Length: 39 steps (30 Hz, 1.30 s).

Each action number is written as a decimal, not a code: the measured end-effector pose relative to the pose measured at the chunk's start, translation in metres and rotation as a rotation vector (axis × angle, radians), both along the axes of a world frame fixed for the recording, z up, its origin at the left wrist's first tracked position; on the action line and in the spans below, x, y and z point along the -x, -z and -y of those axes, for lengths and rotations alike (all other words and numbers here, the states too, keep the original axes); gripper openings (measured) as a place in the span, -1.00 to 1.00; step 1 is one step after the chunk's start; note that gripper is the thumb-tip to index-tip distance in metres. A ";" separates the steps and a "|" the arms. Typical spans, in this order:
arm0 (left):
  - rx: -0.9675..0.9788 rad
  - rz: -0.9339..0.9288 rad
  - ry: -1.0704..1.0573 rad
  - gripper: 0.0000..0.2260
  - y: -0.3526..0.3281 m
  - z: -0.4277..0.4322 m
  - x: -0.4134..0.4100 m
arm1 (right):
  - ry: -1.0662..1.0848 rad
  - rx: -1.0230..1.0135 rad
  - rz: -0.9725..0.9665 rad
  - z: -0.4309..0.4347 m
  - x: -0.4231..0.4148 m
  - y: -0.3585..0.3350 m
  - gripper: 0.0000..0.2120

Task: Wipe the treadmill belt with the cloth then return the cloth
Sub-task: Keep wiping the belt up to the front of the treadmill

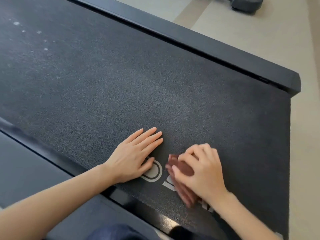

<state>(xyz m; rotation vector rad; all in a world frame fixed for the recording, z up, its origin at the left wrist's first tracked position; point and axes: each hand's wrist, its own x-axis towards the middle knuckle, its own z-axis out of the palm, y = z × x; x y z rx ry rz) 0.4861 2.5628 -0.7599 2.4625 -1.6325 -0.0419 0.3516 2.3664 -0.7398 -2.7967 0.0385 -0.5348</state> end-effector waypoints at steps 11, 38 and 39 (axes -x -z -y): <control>-0.085 -0.001 -0.282 -0.47 -0.011 -0.112 -0.046 | 0.587 -0.005 -0.123 0.054 -0.184 0.003 -0.65; 0.081 -0.027 -0.340 -0.46 0.001 -0.147 -0.053 | 0.190 0.064 -0.059 -0.114 -0.121 0.007 -0.48; 0.082 -0.014 -0.367 -0.45 0.000 -0.153 -0.058 | 0.110 0.071 -0.037 -0.127 -0.113 0.007 -0.56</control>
